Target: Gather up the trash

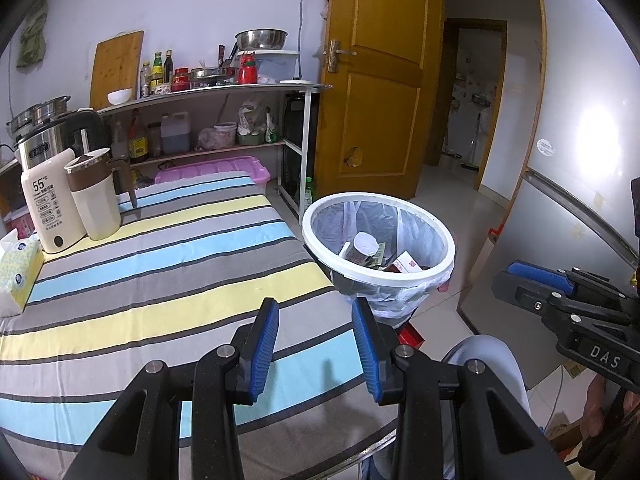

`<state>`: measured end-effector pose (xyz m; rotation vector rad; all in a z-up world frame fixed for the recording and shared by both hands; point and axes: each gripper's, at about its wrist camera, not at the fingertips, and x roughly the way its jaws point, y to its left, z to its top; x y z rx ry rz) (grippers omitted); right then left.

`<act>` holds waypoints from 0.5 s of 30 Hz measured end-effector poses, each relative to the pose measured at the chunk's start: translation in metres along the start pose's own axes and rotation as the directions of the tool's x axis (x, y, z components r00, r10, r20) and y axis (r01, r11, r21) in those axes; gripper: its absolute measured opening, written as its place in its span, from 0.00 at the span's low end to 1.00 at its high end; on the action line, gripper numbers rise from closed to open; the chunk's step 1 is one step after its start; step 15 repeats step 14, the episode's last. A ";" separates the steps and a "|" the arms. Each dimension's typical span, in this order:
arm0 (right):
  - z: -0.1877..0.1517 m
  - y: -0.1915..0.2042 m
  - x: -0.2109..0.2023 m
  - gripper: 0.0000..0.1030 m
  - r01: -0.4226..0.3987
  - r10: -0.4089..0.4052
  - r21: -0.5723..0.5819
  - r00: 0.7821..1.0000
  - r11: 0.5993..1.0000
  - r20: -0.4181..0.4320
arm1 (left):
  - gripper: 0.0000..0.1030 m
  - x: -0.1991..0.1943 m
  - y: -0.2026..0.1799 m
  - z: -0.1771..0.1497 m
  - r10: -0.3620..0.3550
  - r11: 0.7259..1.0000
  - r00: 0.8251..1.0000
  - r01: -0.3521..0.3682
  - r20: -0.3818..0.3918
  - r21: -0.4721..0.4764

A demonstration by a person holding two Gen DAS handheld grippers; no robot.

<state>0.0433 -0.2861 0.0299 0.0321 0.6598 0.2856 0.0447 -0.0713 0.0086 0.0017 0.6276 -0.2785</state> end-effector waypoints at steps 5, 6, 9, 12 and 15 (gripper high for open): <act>0.001 0.000 0.000 0.31 -0.001 0.001 -0.001 1.000 1.000 0.000 | 0.37 0.000 -0.001 0.000 0.008 1.000 1.000 -0.008 0.004 -0.004; 0.000 0.000 0.000 0.31 -0.001 0.001 -0.001 1.000 1.000 0.000 | 0.37 0.000 -0.001 -0.001 0.010 1.000 1.000 -0.010 0.006 -0.006; 0.001 0.000 0.000 0.31 0.000 0.000 0.000 1.000 1.000 -0.001 | 0.37 0.001 0.000 -0.001 0.016 1.000 1.000 -0.015 0.005 -0.010; 0.000 0.000 0.002 0.31 -0.001 0.001 0.000 1.000 1.000 -0.003 | 0.37 0.002 0.001 -0.002 0.009 1.000 1.000 -0.009 -0.002 -0.014; 0.000 0.000 0.002 0.31 -0.001 0.001 0.000 1.000 1.000 -0.002 | 0.37 0.003 0.002 -0.002 0.008 1.000 1.000 -0.008 -0.003 -0.017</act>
